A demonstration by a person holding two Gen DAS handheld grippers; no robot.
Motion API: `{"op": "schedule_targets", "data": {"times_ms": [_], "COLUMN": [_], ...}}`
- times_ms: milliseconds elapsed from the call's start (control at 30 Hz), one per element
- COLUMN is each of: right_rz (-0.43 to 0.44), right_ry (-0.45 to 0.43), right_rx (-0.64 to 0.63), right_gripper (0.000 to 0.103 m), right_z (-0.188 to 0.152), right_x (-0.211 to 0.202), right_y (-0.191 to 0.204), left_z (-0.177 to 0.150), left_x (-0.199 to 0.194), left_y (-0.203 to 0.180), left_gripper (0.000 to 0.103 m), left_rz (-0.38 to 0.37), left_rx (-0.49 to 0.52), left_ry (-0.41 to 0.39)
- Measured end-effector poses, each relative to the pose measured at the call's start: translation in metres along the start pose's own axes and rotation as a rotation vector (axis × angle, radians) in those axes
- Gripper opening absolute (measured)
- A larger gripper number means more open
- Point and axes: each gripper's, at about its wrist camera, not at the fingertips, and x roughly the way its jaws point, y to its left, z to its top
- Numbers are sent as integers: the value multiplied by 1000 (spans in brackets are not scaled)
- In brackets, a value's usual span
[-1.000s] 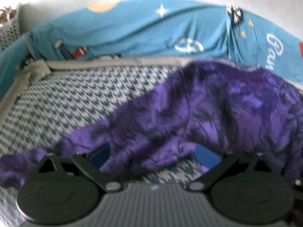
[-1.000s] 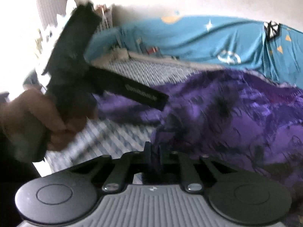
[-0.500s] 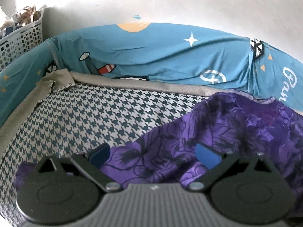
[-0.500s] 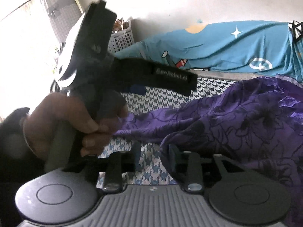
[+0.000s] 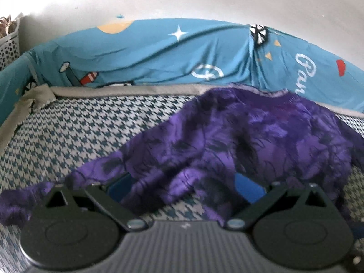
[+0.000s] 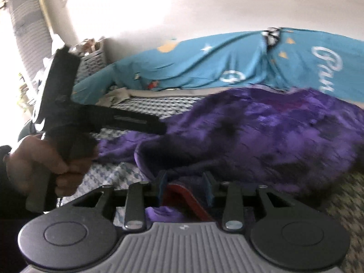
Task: Fold clothes
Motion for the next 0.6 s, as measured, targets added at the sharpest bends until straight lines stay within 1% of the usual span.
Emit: {"op": "schedule_targets", "data": {"times_ms": [67,233,333,467,533,600], "right_rz": [-24,-56,-77,-92,-97,-81], "right_ry": [-2,-17,-29,-20,-33,-46], "right_rx": [11,28,52,75,52,39], "right_gripper": [42,45,50,50,50,51], "right_z": [-7,-21,-25,-34,-36,-36], "right_x": [-9,-24,-29,-33,-35,-36], "right_y": [-3,-8,-11,-13,-10,-8], "left_z": [-5,-17,-23,-30,-33,-36], "left_x": [-2,-9,-13,-15,-13,-10], "left_y": [-2,-4,-5,-13,-19,-22], "left_gripper": [101,103,103,103,103,103], "left_rz": [-7,-18,-39,-67,-65,-55], "left_rx": [0,-31,-52,-52,-41,-40], "left_ry": [4,16,14,25,36,46]}}
